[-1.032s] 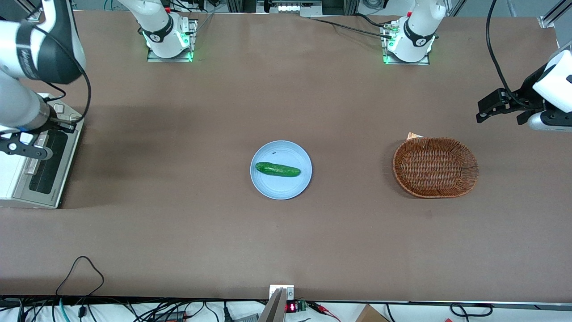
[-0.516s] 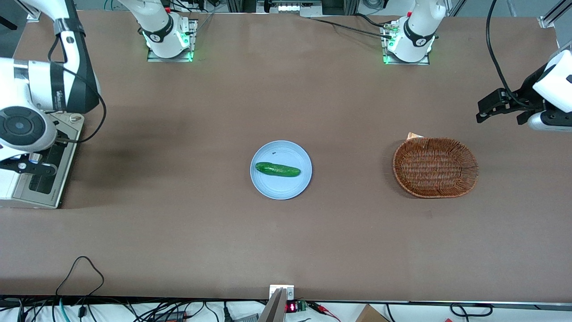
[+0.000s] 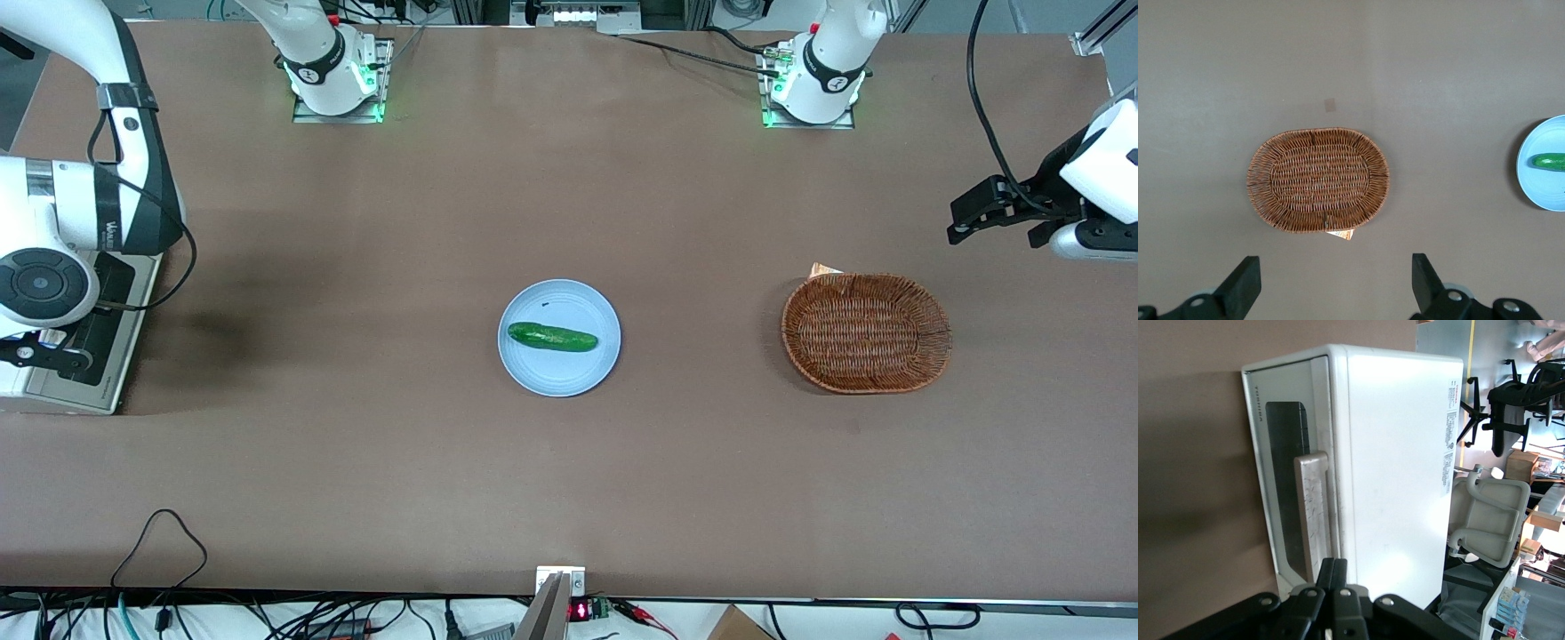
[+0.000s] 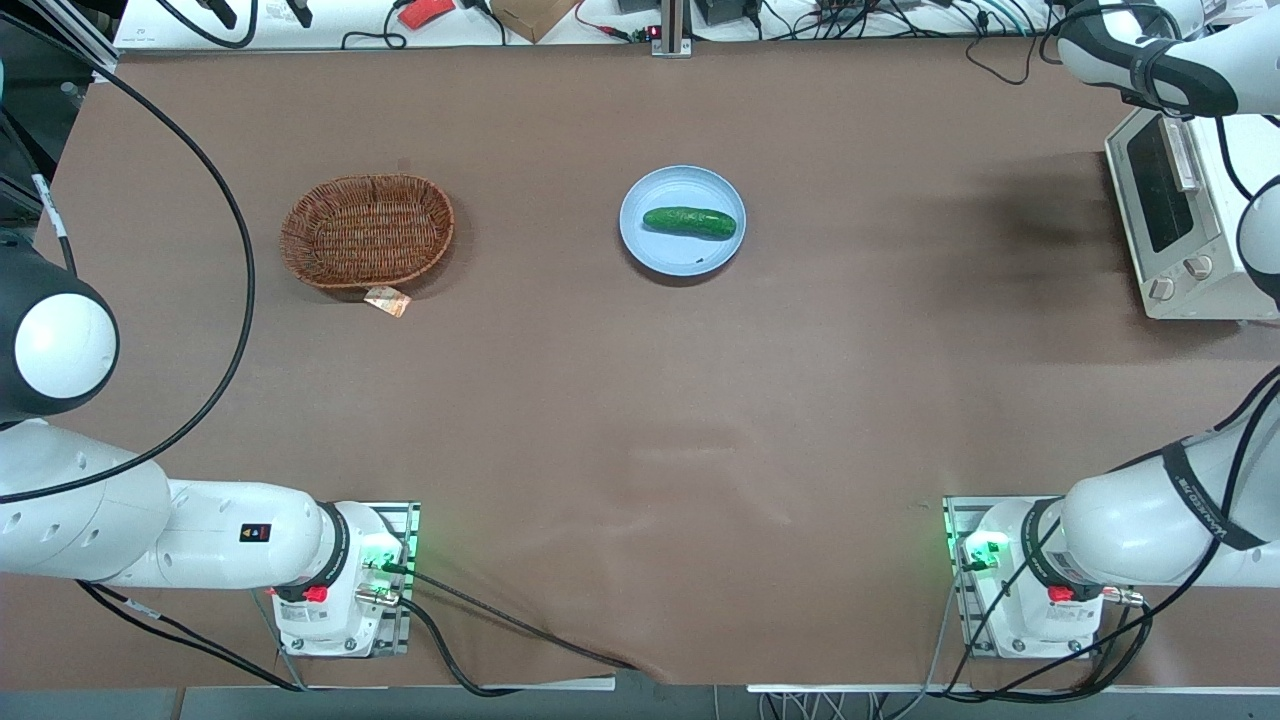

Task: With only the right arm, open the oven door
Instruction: 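Move the right gripper down toward the toaster oven's door handle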

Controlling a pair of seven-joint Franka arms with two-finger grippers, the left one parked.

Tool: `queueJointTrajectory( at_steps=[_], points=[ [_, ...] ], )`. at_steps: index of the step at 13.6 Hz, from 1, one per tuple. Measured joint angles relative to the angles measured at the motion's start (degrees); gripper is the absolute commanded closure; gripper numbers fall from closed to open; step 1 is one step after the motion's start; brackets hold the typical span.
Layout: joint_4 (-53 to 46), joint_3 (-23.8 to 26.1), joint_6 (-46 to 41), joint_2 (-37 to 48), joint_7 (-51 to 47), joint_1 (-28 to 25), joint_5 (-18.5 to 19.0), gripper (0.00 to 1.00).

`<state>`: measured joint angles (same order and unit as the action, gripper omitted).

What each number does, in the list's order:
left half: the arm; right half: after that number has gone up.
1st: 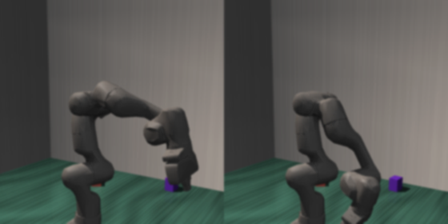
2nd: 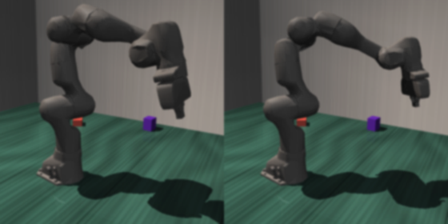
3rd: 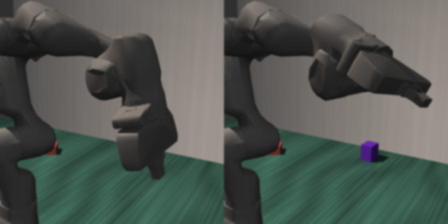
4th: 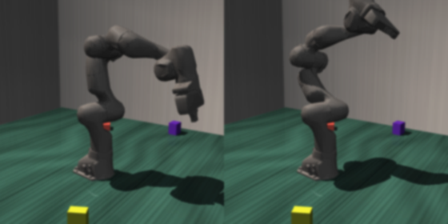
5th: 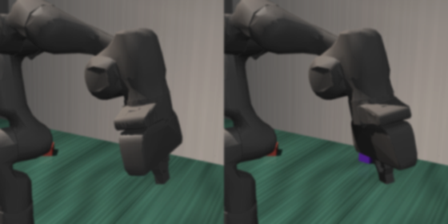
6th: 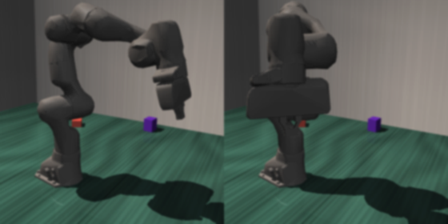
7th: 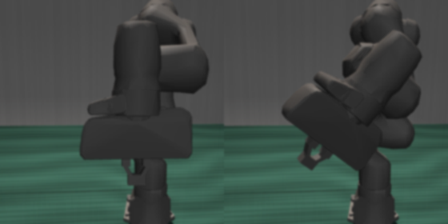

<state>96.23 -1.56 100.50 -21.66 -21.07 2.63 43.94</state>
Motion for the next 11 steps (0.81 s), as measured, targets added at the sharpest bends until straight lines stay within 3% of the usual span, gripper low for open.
queueJointTrajectory(
  at_steps=[7, 11],
  points=[
    [1.7, -0.8, 0.6, -3.1, -0.3, 0.5, 4.8, 1.0],
    [2.7, -0.9, 1.0, -3.6, -0.3, 0.5, 5.2, 1.0]
  ],
)
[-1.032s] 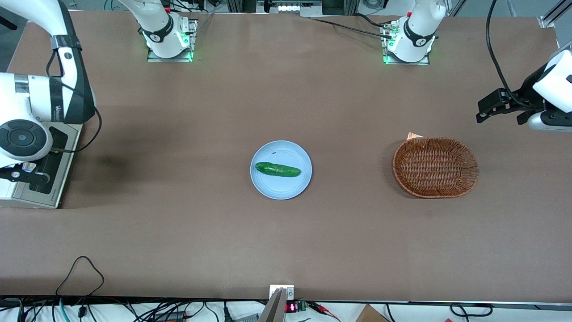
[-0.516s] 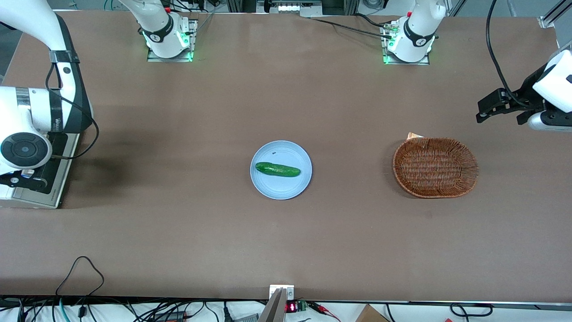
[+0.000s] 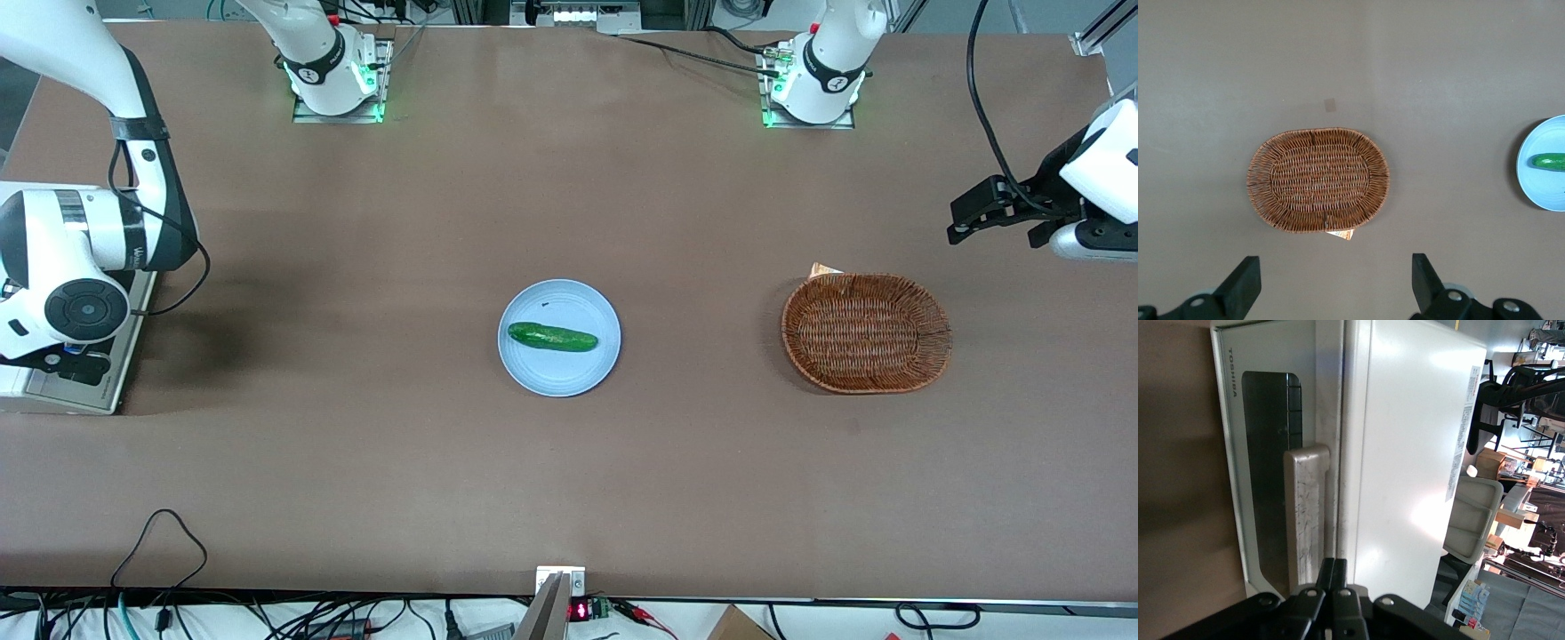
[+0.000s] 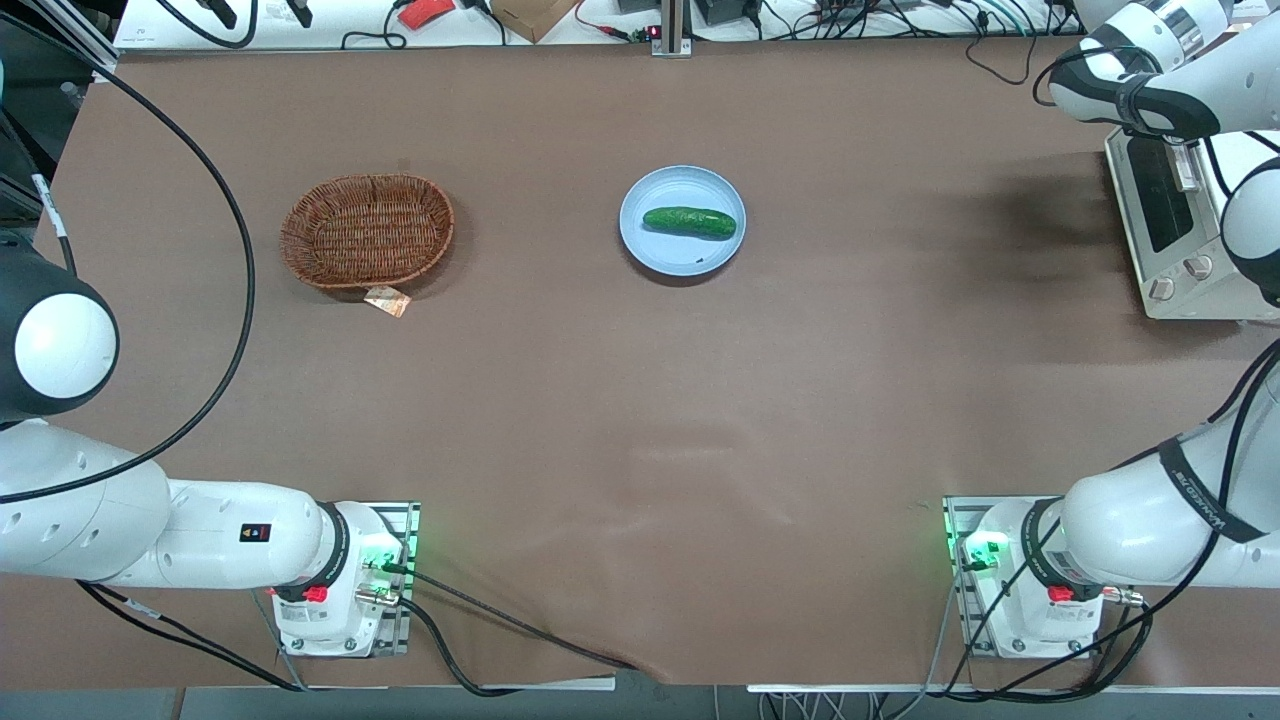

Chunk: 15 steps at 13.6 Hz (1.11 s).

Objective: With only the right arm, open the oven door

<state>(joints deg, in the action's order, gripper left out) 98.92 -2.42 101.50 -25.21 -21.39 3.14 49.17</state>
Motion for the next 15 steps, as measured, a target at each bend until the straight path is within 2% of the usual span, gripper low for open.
queueJointTrajectory(
  at_steps=[15],
  points=[
    [0.2, -0.6, 2.6, -1.4, 0.0, 0.3, 0.1, 1.0]
  ],
)
